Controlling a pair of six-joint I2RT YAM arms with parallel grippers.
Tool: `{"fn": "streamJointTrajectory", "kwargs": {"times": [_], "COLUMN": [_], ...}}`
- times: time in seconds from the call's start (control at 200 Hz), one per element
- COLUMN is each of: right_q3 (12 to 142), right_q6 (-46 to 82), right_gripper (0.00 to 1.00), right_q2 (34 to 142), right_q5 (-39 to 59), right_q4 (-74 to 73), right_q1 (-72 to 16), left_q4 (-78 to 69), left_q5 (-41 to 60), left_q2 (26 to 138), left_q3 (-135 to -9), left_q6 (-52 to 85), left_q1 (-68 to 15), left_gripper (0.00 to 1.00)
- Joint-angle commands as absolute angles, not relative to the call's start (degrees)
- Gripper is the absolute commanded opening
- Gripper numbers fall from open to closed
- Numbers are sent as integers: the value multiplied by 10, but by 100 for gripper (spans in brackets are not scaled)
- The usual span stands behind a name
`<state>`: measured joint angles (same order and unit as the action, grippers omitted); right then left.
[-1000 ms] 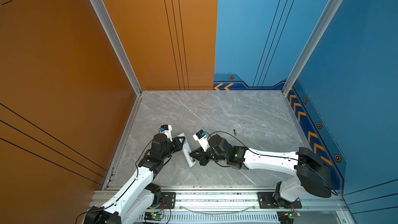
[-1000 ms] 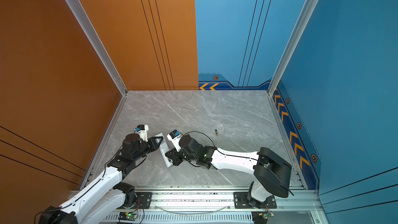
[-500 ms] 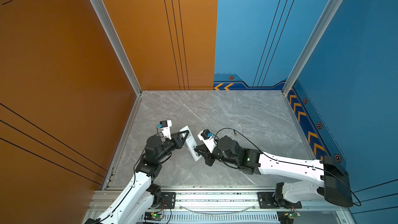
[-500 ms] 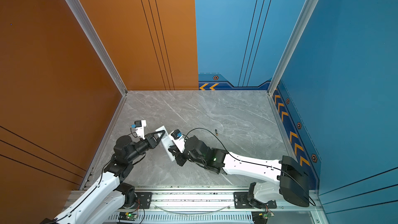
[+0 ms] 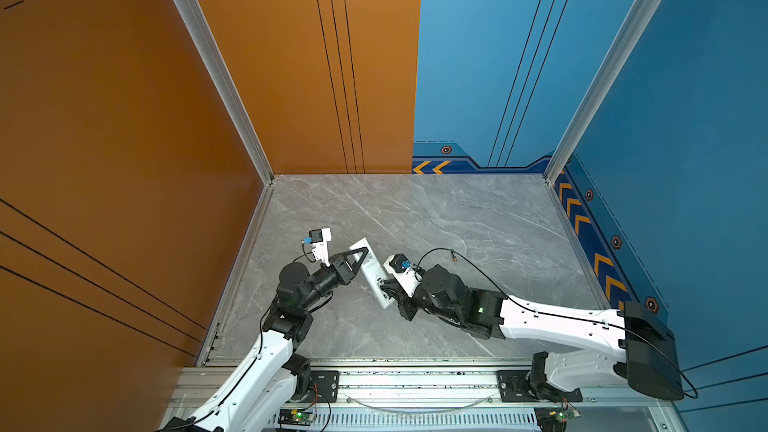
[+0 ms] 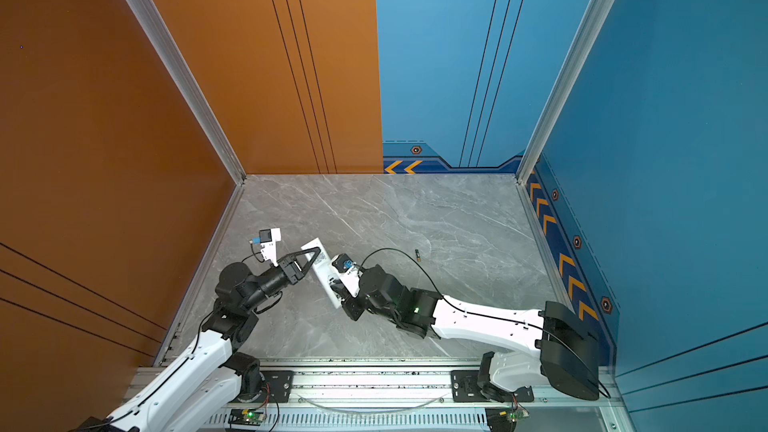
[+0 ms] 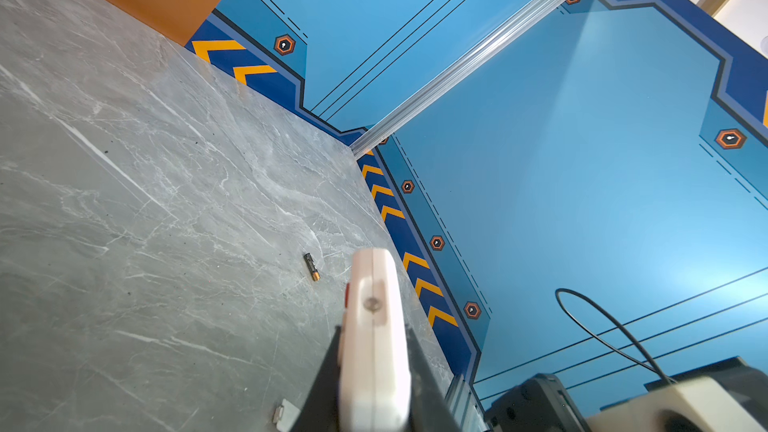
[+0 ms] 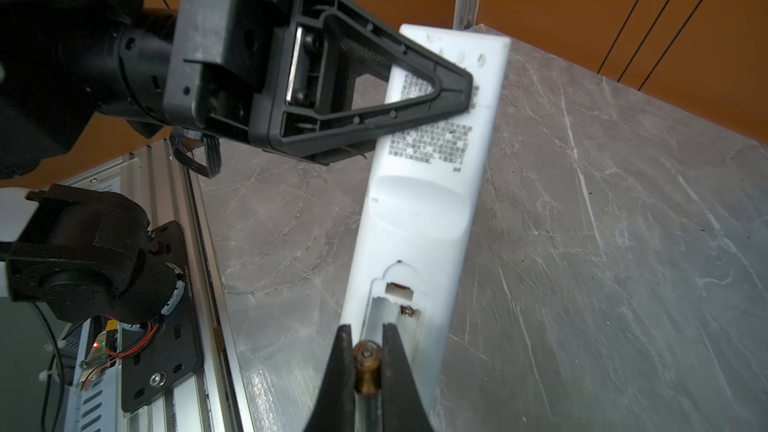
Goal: Load the batteries into the remote control
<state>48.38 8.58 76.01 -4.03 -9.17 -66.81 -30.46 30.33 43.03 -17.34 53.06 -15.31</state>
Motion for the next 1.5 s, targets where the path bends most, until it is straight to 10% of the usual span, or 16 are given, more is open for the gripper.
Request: {"fn": "streamJointTrajectory", "kwargs": {"times": [0.0,1.492], "right_q3": [478,479], "right_q6": [87,128], "right_gripper": [0,3], "right_q2": [750,808], "right_q5": [-64,-33], "right_q4": [-132,-175], "right_q1": [-667,-659], "left_q4": [-341,-362], "left_q5": [319,314], "left_q2": [427,407], "left_q3": [-167,-159], "left_q6": [547,560], "left_q1": [-153,-154], "left_gripper": [0,0]}}
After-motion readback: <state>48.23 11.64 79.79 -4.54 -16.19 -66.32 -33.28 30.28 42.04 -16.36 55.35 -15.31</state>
